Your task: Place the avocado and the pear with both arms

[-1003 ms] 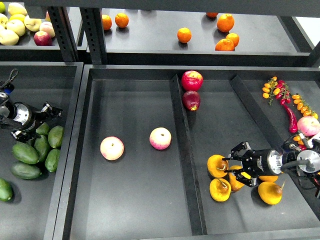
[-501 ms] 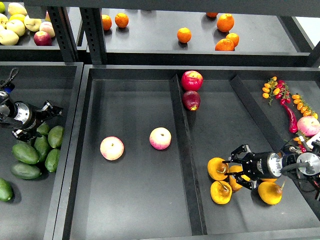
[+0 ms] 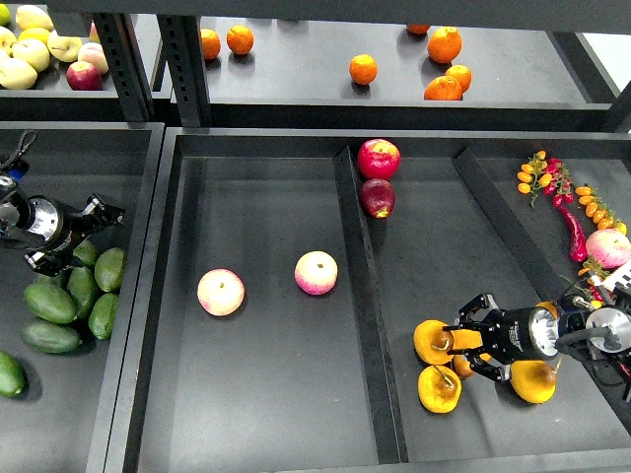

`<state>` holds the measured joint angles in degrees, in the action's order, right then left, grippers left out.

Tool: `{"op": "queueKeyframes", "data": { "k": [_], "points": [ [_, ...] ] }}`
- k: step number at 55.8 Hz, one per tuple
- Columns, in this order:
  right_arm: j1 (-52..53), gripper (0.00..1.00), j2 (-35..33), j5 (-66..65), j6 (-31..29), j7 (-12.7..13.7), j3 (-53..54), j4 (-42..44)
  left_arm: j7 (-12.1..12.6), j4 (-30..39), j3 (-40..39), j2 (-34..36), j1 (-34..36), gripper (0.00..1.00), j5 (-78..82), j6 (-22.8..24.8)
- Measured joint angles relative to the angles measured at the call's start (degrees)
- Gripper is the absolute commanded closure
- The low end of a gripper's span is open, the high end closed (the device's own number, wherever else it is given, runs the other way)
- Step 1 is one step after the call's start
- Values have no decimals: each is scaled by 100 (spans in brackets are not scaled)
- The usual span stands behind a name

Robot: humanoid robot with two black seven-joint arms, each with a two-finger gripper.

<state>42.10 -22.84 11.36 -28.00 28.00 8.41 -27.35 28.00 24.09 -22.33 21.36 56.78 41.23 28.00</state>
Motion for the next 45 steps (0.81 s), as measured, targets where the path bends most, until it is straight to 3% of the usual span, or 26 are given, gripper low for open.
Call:
{"op": "queueKeyframes", "data": {
  "k": [15, 32, 45],
  "points": [
    [-34, 74, 31, -3, 0, 0, -6, 70, 0, -1, 0, 0, 0, 1, 0, 0],
    [-5, 42, 78, -215, 0, 0, 12, 65, 0, -1, 6, 9, 27, 1, 0, 0],
    [64, 34, 68, -279, 0, 0, 29, -1, 0, 6, 6, 9, 76, 1, -39, 0]
  ]
}}
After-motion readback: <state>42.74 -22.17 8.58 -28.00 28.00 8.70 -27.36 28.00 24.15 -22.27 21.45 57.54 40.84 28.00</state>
